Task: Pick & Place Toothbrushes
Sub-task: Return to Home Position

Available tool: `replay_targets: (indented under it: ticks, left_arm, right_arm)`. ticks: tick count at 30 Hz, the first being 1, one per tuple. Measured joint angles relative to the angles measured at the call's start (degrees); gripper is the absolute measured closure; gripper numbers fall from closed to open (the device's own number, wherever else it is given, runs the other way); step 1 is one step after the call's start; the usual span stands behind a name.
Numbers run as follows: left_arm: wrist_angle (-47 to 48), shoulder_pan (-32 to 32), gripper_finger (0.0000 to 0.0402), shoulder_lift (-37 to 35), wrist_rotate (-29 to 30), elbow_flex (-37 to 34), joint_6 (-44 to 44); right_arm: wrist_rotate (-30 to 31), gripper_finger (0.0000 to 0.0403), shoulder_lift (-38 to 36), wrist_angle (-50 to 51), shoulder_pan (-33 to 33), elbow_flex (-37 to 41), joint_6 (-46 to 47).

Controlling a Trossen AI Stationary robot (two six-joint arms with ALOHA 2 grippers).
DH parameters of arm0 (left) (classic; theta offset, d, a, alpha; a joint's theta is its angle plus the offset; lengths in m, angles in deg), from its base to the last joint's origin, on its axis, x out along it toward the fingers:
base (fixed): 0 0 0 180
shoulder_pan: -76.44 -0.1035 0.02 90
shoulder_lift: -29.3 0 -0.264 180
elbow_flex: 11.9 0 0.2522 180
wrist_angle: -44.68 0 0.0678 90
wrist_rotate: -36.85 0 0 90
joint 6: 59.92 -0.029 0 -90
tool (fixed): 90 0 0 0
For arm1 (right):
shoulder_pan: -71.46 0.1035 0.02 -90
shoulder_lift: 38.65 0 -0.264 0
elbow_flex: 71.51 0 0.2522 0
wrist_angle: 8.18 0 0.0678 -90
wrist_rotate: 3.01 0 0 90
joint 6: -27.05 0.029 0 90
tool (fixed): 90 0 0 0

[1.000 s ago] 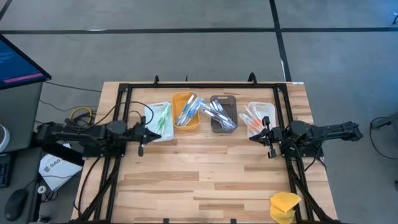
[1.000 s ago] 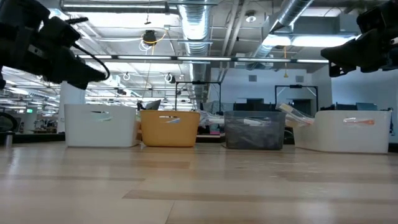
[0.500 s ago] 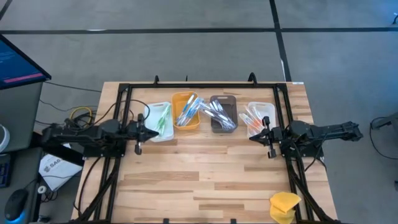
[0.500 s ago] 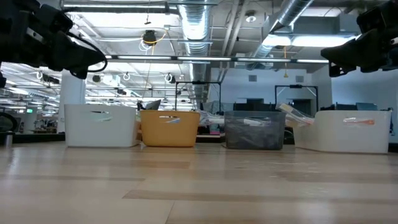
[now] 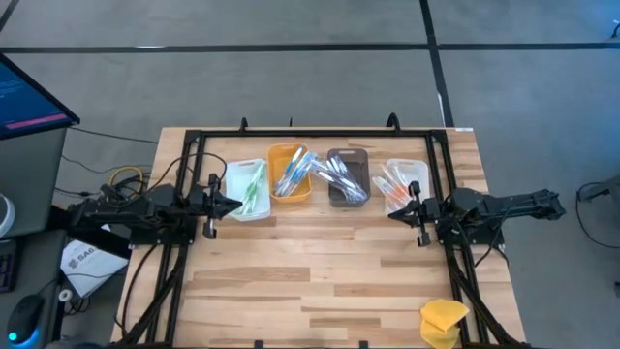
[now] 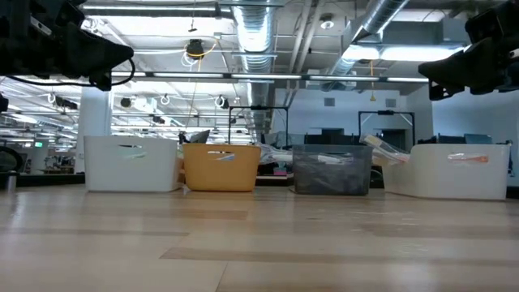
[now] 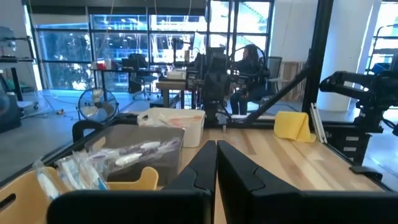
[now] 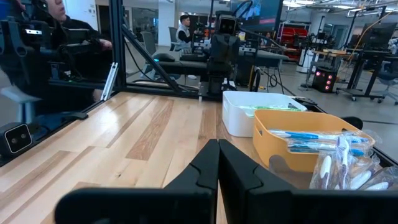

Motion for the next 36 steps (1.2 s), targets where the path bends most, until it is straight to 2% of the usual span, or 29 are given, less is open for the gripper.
replay_targets:
  ticks: [36]
  left_arm:
    - [-0.97,-0.02,0.0394,0.52,0.00,0.00,0.00]
  right_arm:
    - [0.00,0.0403,0.00,0.00,0.00,0.00,0.00]
